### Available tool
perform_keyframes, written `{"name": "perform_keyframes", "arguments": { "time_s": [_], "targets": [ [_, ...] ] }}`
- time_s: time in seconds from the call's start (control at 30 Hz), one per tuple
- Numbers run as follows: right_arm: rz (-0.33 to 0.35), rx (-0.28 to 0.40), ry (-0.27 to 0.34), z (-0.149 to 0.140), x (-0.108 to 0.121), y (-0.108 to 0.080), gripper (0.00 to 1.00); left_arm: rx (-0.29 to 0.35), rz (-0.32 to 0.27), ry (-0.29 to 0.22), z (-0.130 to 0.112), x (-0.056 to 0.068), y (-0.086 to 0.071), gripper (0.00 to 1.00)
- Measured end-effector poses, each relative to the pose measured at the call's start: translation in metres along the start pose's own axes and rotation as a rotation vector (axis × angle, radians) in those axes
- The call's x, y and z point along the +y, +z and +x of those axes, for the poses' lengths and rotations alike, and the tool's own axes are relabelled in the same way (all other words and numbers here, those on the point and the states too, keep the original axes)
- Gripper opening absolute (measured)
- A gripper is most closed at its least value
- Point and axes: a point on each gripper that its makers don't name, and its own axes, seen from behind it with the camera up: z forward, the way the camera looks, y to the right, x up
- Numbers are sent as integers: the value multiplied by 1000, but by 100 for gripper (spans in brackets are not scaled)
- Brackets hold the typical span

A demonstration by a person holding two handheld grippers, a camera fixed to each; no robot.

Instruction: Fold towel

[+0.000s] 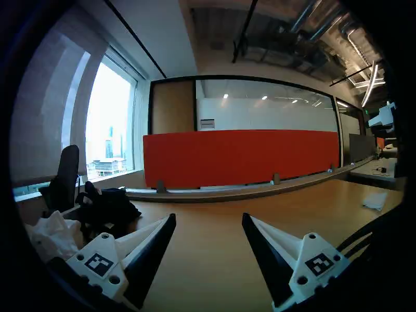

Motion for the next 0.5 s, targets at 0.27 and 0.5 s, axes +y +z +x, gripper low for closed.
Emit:
{"name": "perform_keyframes", "arguments": {
  "time_s": [0.27, 0.5],
  "targets": [
    [-5, -7, -25, -12, -3, 3, 100, 4, 23, -20, -21, -16, -3, 94],
    [-20, -14, -47, -20, -3, 6, 100, 1, 41, -42, -36, -25, -5, 94]
  ]
}}
